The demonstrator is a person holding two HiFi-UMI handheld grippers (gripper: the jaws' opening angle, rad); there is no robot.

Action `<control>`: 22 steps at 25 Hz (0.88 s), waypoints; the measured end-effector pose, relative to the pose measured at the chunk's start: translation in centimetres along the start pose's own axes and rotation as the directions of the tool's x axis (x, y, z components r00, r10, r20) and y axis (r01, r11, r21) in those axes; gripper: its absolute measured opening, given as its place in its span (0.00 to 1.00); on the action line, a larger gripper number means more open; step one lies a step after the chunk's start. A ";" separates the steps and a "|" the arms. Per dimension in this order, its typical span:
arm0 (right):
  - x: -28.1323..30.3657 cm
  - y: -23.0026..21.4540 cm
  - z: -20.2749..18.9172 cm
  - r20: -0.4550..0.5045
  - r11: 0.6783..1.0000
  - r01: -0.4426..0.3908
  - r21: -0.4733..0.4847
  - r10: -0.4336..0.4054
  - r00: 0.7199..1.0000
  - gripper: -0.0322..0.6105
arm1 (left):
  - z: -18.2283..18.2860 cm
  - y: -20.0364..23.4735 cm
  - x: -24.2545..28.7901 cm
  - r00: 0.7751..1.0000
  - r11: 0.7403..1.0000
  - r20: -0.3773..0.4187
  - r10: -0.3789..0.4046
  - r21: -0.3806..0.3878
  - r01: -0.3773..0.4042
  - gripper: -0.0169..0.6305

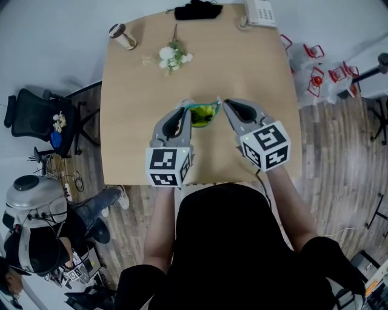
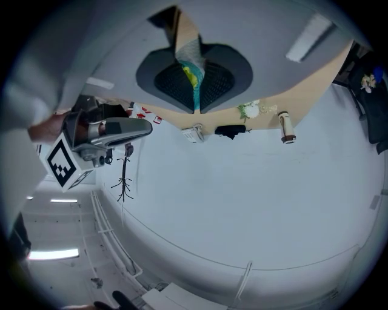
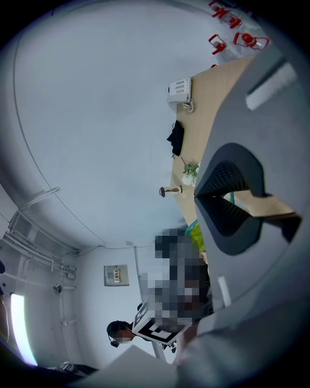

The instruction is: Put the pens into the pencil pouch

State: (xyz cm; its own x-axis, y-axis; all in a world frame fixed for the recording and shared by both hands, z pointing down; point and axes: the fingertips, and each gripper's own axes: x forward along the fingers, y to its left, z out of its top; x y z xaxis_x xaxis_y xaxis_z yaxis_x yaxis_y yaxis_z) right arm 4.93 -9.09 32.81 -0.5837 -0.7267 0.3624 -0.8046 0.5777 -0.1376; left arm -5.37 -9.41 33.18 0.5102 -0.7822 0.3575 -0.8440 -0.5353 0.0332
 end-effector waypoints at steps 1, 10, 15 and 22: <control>0.1 0.0 0.0 -0.004 1.000 0.001 -0.002 -0.001 1.000 0.06 | 0.0 0.0 0.0 1.000 1.000 0.000 -0.001 0.001 0.001 0.07; 0.1 0.6 0.1 -0.001 1.000 -0.007 -0.015 0.007 1.000 0.06 | 0.0 0.1 -0.3 1.000 1.000 -0.003 -0.007 -0.005 0.007 0.07; 0.2 0.8 0.1 0.000 1.000 -0.013 -0.026 0.013 1.000 0.06 | -0.1 0.3 -0.2 1.000 1.000 -0.005 -0.006 -0.009 0.006 0.07; 0.2 0.8 0.0 -0.005 0.999 -0.013 -0.034 0.013 1.000 0.06 | -0.1 0.3 -0.3 1.000 1.000 -0.003 -0.003 -0.012 0.003 0.07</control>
State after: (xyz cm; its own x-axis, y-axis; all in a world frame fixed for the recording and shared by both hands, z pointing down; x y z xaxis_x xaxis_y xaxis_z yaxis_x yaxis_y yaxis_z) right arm 4.15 -8.78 32.75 -0.5931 -0.7173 0.3656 -0.7929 0.5991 -0.1109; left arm -5.78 -9.32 33.20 0.5120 -0.7798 0.3603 -0.8445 -0.5337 0.0450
